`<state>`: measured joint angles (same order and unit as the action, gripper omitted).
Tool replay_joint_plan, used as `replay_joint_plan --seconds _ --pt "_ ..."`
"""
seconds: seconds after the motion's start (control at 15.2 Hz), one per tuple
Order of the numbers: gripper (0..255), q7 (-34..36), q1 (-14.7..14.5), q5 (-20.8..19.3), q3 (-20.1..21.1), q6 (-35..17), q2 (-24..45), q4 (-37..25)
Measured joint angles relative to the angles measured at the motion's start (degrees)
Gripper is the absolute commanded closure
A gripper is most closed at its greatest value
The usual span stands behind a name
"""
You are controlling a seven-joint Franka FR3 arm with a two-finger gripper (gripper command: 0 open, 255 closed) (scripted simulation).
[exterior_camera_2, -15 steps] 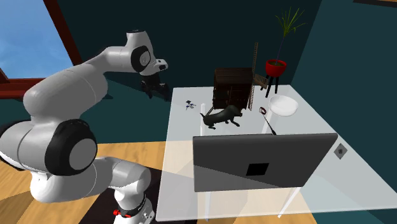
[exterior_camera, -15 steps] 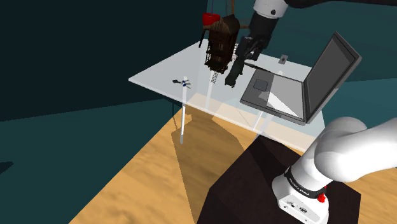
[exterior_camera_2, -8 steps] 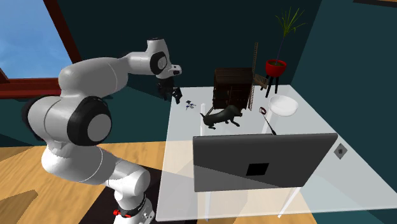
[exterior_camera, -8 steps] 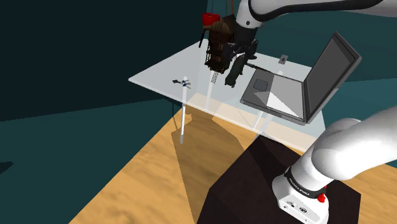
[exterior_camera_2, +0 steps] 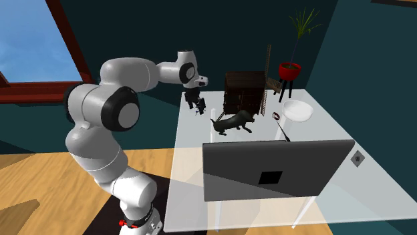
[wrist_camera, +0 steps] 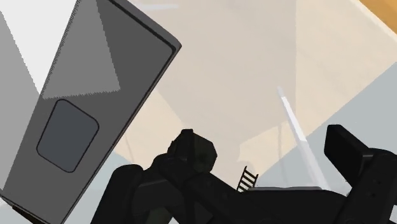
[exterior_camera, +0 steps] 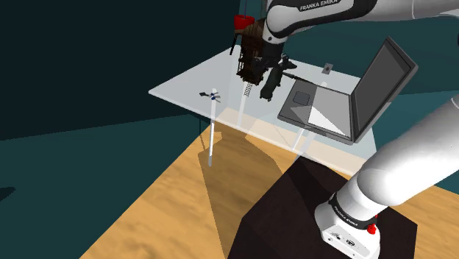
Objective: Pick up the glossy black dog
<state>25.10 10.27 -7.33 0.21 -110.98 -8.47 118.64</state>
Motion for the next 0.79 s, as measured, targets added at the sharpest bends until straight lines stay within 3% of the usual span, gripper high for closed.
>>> replay_joint_plan --seconds 0.79 --pt "0 11.38 4.84 -0.98 -4.61 -3.05 18.66 -11.27"
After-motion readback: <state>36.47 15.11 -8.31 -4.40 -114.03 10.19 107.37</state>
